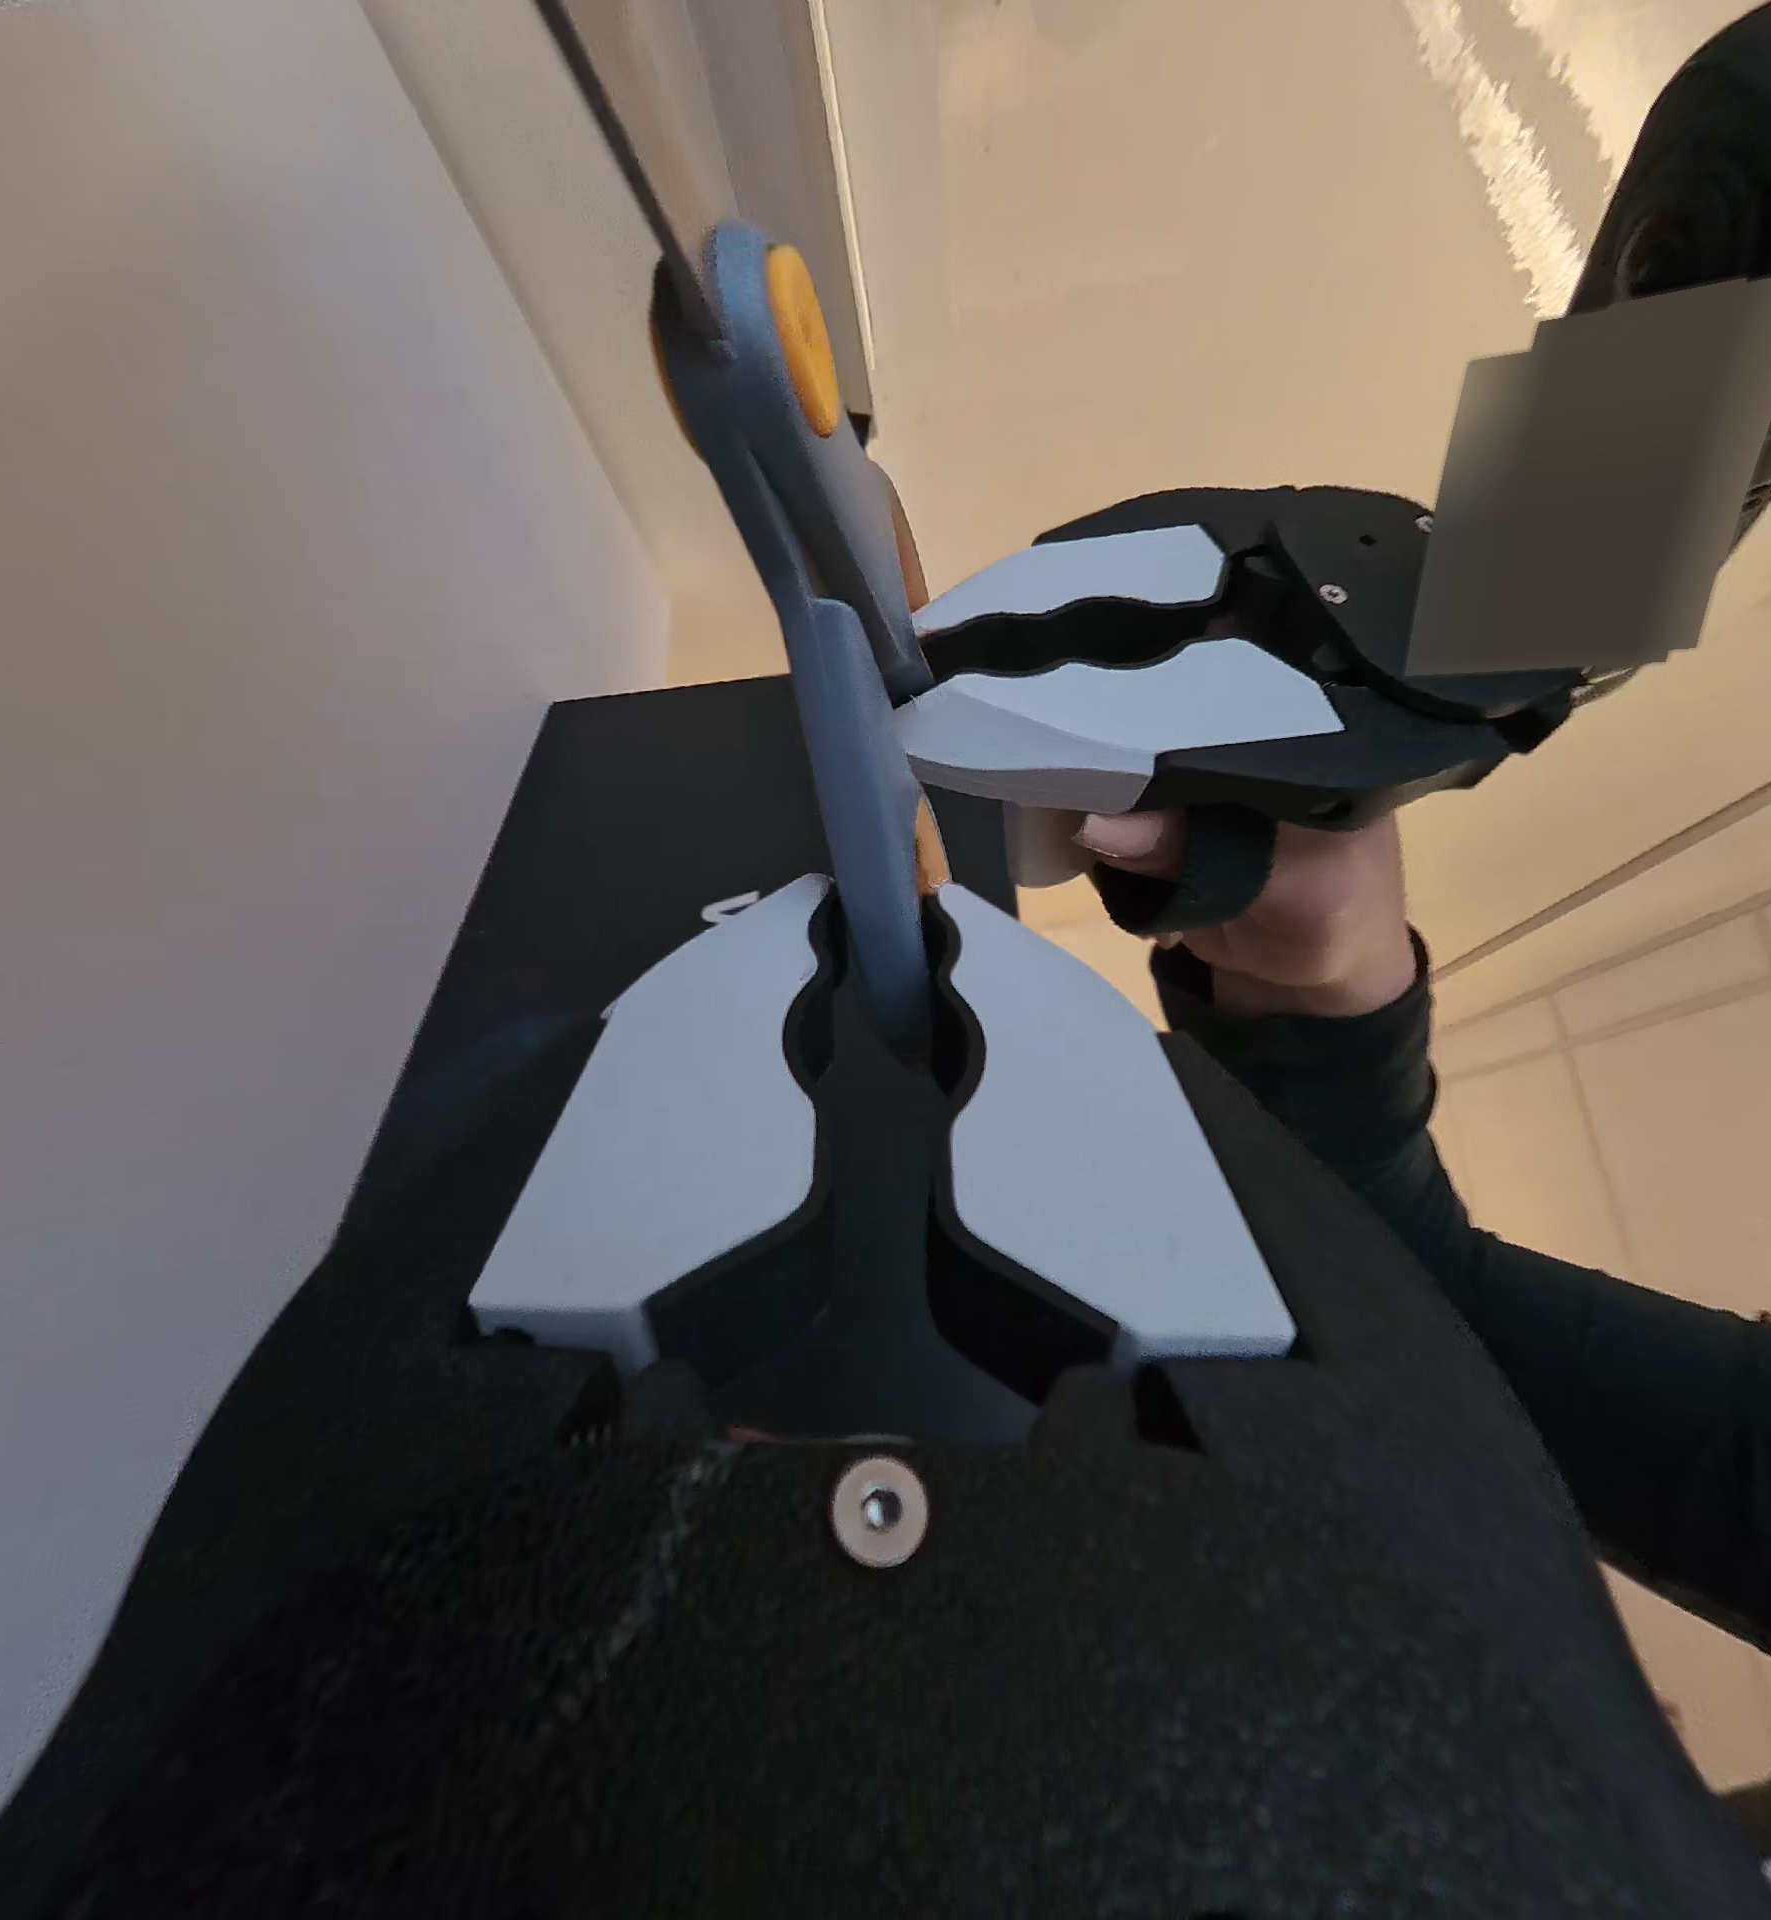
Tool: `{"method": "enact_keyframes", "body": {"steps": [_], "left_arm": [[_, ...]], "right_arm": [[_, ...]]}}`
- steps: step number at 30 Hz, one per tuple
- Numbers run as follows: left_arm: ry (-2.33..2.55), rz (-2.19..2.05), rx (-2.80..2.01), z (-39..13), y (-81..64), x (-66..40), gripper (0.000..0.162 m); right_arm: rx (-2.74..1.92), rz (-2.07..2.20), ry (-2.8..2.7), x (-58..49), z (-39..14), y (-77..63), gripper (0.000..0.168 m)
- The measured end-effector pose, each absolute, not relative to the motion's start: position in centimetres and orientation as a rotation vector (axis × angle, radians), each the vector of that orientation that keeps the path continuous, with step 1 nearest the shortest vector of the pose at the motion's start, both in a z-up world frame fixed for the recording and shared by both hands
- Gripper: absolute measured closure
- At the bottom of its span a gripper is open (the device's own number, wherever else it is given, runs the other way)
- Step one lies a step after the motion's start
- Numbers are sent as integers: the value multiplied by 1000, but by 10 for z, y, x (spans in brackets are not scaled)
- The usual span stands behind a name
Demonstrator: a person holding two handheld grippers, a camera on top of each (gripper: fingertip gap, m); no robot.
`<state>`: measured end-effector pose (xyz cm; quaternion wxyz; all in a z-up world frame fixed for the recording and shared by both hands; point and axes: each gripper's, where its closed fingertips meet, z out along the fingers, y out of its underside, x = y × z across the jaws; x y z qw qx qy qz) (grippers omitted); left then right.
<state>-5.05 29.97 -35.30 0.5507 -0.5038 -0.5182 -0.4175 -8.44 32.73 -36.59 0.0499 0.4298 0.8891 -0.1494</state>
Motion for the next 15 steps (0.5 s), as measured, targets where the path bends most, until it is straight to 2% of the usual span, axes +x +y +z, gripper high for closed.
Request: {"method": "enact_keyframes", "body": {"steps": [10,15], "left_arm": [[-1262,-983,-1117,-355,272,-64,138],[-1332,-904,-948,-359,247,-115,141]], "right_arm": [[1326,-484,2705,-85,-366,327,156],[1355,-539,2683,-87,-358,328,156]]}}
